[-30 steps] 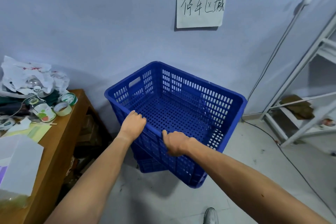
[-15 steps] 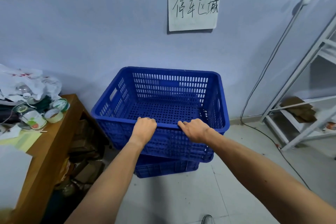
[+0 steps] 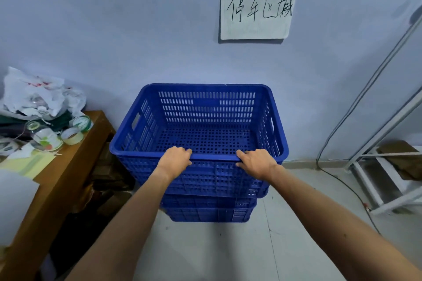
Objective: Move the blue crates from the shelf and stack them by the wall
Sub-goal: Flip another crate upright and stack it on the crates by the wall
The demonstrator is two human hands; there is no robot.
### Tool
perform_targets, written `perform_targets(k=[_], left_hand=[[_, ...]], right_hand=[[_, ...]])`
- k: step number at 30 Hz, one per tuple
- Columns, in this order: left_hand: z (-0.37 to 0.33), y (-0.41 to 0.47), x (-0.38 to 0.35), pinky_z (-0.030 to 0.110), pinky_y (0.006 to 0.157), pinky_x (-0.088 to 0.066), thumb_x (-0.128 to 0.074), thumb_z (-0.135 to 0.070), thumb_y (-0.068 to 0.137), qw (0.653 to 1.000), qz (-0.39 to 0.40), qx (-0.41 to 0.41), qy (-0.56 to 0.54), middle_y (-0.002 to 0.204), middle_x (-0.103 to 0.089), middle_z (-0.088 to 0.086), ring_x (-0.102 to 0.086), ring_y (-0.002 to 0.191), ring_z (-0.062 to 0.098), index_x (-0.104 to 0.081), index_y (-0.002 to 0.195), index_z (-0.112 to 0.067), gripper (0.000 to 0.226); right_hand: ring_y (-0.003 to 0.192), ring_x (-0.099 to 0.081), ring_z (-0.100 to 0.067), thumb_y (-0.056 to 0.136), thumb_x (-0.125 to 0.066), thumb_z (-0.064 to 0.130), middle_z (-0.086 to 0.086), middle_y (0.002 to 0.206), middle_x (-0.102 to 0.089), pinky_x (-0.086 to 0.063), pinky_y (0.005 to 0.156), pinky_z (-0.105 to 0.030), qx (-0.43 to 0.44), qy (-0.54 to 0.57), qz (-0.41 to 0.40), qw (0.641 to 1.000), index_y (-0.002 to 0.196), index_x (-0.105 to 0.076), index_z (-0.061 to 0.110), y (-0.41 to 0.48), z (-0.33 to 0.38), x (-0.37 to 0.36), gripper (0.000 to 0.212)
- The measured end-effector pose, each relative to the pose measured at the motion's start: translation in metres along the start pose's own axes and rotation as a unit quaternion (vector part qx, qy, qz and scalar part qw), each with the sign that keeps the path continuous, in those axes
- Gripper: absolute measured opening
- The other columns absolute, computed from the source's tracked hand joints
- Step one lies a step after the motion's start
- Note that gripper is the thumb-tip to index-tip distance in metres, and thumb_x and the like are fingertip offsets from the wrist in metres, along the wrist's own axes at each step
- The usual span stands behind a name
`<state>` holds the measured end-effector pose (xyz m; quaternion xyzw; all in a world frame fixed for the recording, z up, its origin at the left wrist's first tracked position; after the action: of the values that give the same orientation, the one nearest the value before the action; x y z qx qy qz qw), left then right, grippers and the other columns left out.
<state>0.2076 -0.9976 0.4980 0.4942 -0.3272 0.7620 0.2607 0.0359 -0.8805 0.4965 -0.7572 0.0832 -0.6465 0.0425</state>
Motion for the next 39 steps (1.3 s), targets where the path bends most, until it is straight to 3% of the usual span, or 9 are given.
perform_targets(k=[5, 8, 14, 16, 20, 23, 27, 31, 39], left_hand=[[0.021, 0.005, -0.017, 0.037, 0.073, -0.051, -0.052, -0.029, 0.102, 0.997, 0.056, 0.030, -0.034, 0.079, -0.055, 0.003, -0.052, 0.070, 0.021, -0.056, 0.117, -0.013, 0.022], [0.032, 0.008, -0.023, 0.037, 0.077, -0.052, -0.057, -0.034, 0.098, 0.996, 0.066, 0.036, -0.052, 0.080, -0.056, 0.002, -0.053, 0.072, 0.021, -0.059, 0.102, -0.014, 0.020], [0.049, 0.014, -0.031, 0.035, 0.071, -0.051, -0.065, -0.043, 0.092, 0.995, 0.086, 0.019, -0.055, 0.070, -0.052, -0.002, -0.052, 0.067, 0.018, -0.055, 0.084, -0.016, 0.030], [0.053, 0.015, -0.034, 0.035, 0.071, -0.052, -0.063, -0.046, 0.092, 0.995, 0.078, 0.015, -0.053, 0.067, -0.051, -0.003, -0.052, 0.067, 0.018, -0.058, 0.086, -0.016, 0.031], [0.050, 0.020, -0.036, 0.036, 0.074, -0.054, -0.063, -0.051, 0.090, 0.995, 0.060, -0.019, -0.071, 0.080, -0.063, -0.001, -0.062, 0.078, 0.020, -0.066, 0.107, -0.017, 0.037], [0.046, 0.027, -0.034, 0.035, 0.077, -0.054, -0.068, -0.056, 0.084, 0.992, 0.058, -0.024, -0.108, 0.076, -0.066, 0.000, -0.064, 0.080, 0.021, -0.067, 0.116, -0.013, 0.054], [0.043, 0.035, -0.028, 0.039, 0.083, -0.055, -0.069, -0.048, 0.088, 0.989, 0.045, -0.020, -0.136, 0.067, -0.058, -0.001, -0.058, 0.067, 0.020, -0.070, 0.100, -0.009, 0.040], [0.046, 0.042, -0.018, 0.035, 0.074, -0.053, -0.070, -0.042, 0.089, 0.985, 0.028, -0.013, -0.170, 0.055, -0.049, -0.002, -0.048, 0.053, 0.014, -0.070, 0.113, -0.007, 0.043], [0.049, 0.061, -0.014, 0.031, 0.064, -0.047, -0.070, -0.040, 0.089, 0.985, 0.052, -0.012, -0.165, 0.059, -0.050, -0.002, -0.047, 0.053, 0.012, -0.071, 0.105, -0.010, 0.034]], right_hand=[[0.076, -0.063, -0.034, 0.102, -0.032, 0.049, -0.007, 0.100, -0.062, -0.045, 0.060, -0.039, -0.001, 0.039, -0.027, 0.999, 0.124, -0.038, 0.016, -0.001, -0.006, -0.008, 0.040], [0.078, -0.063, -0.032, 0.100, -0.042, 0.042, -0.007, 0.099, -0.063, -0.048, 0.065, -0.040, 0.003, 0.051, -0.013, 0.999, 0.125, -0.037, 0.016, 0.002, -0.007, -0.010, 0.036], [0.076, -0.062, -0.030, 0.091, -0.057, 0.035, -0.007, 0.087, -0.065, -0.053, 0.069, -0.042, -0.016, 0.059, 0.033, 0.998, 0.114, -0.042, 0.018, 0.008, -0.013, -0.015, 0.032], [0.077, -0.062, -0.030, 0.090, -0.058, 0.034, -0.007, 0.087, -0.065, -0.051, 0.067, -0.039, -0.018, 0.056, 0.040, 0.997, 0.113, -0.043, 0.017, 0.009, -0.013, -0.015, 0.032], [0.082, -0.063, -0.031, 0.091, -0.058, 0.031, -0.009, 0.092, -0.067, -0.044, 0.065, -0.036, -0.026, 0.048, 0.049, 0.997, 0.117, -0.047, 0.017, 0.011, -0.013, -0.013, 0.032], [0.083, -0.064, -0.030, 0.091, -0.058, 0.032, -0.008, 0.093, -0.067, -0.050, 0.071, -0.039, -0.034, 0.045, 0.052, 0.997, 0.118, -0.050, 0.018, 0.013, -0.015, -0.013, 0.032], [0.086, -0.065, -0.031, 0.092, -0.057, 0.034, -0.008, 0.094, -0.069, -0.048, 0.072, -0.038, -0.044, 0.021, 0.048, 0.998, 0.125, -0.050, 0.020, 0.019, -0.022, -0.007, 0.036], [0.088, -0.065, -0.030, 0.091, -0.058, 0.035, -0.007, 0.095, -0.069, -0.049, 0.072, -0.037, -0.060, 0.004, 0.049, 0.997, 0.124, -0.054, 0.023, 0.031, -0.031, -0.001, 0.035], [0.088, -0.066, -0.029, 0.093, -0.055, 0.040, -0.006, 0.096, -0.070, -0.050, 0.074, -0.038, -0.068, -0.021, 0.039, 0.997, 0.130, -0.048, 0.024, 0.052, -0.048, -0.005, 0.041]])
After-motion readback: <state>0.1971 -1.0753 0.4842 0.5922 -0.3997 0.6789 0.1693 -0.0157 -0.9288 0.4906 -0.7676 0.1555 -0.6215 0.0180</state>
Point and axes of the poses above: each hand's wrist, its own y-axis towards the middle knuckle, its own x-axis out of the back of the hand, z = x × y, the point moved 10 cm from there along y, towards the middle knuckle
